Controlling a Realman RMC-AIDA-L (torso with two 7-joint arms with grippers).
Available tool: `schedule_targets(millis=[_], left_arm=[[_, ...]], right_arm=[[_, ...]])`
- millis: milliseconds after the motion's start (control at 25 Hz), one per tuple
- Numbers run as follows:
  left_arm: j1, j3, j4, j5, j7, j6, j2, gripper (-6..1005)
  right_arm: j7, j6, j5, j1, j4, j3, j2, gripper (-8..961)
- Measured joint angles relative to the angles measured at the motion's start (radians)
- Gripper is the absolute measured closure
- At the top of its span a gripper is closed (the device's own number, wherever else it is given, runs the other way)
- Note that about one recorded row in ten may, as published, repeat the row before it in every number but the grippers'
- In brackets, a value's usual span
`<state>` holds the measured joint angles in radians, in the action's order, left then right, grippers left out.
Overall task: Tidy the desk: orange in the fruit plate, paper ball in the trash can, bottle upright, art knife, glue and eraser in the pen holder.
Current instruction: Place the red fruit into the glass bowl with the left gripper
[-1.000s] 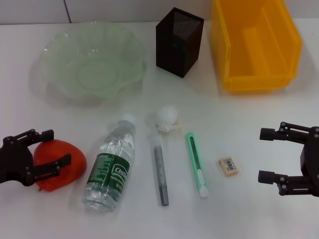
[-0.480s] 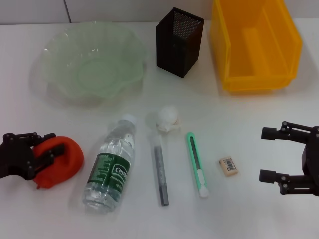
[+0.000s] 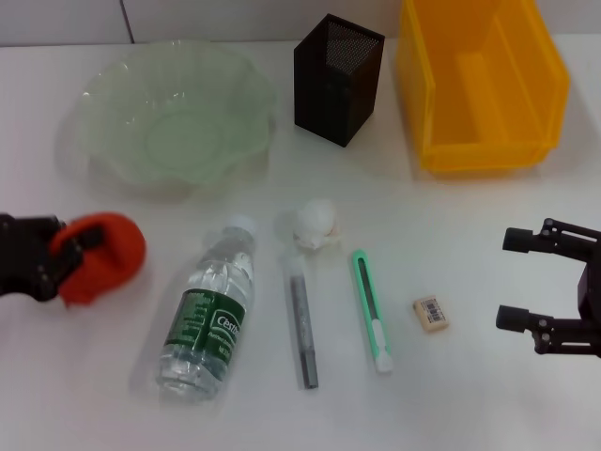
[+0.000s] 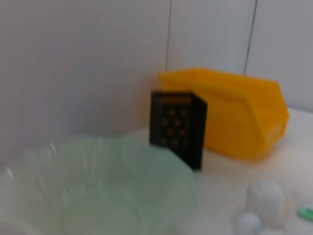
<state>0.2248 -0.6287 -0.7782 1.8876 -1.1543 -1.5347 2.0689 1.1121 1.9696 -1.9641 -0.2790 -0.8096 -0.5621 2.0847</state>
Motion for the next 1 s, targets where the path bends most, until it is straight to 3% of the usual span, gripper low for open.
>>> schedule_targets(millis=[200,360,440,480,520,720,840,960,1000], left_arm=[[0.016,0.009,-0.044,-0.110,-0.009,-0.070,0.001,917],[0.062,-0.046,-0.046,-0.271,0.000,-0.048,0.004,936],[0.121,-0.069,-0.015,-0.288,-0.008,0.021,0.005,936],[0.196,-0.075,0.046,-0.288,-0.009,0.107,0.005,936],[0.196,-0.075,0.046,-0.288,-0.009,0.107,0.005,936],[0.357,-0.095,0.203,-0.279,0.003,0.357,0.003,935],[0.403,-0.115,0.246,-0.283,0.025,0.500,0.010,935],[0.437,-0.130,0.290,-0.291,0.052,0.576,0.010,935],[0.439,-0.130,0.294,-0.291,0.053,0.581,0.010,893]], right_arm=[[-0.007,-0.001,0.024,0.004,0.023,0.020,-0.002,121],[-0.014,0.001,0.029,0.010,0.041,0.041,-0.002,121],[-0.014,0.002,0.029,0.012,0.049,0.043,-0.002,121],[-0.014,0.002,0.030,0.016,0.056,0.043,-0.002,120],[-0.014,0.002,0.030,0.016,0.056,0.043,-0.002,120],[-0.012,0.003,0.040,0.034,0.070,0.043,-0.002,121],[-0.010,-0.001,0.041,0.042,0.079,0.043,-0.003,121],[-0.005,-0.004,0.041,0.047,0.086,0.044,-0.003,121],[-0.004,-0.004,0.041,0.048,0.086,0.044,-0.003,121]])
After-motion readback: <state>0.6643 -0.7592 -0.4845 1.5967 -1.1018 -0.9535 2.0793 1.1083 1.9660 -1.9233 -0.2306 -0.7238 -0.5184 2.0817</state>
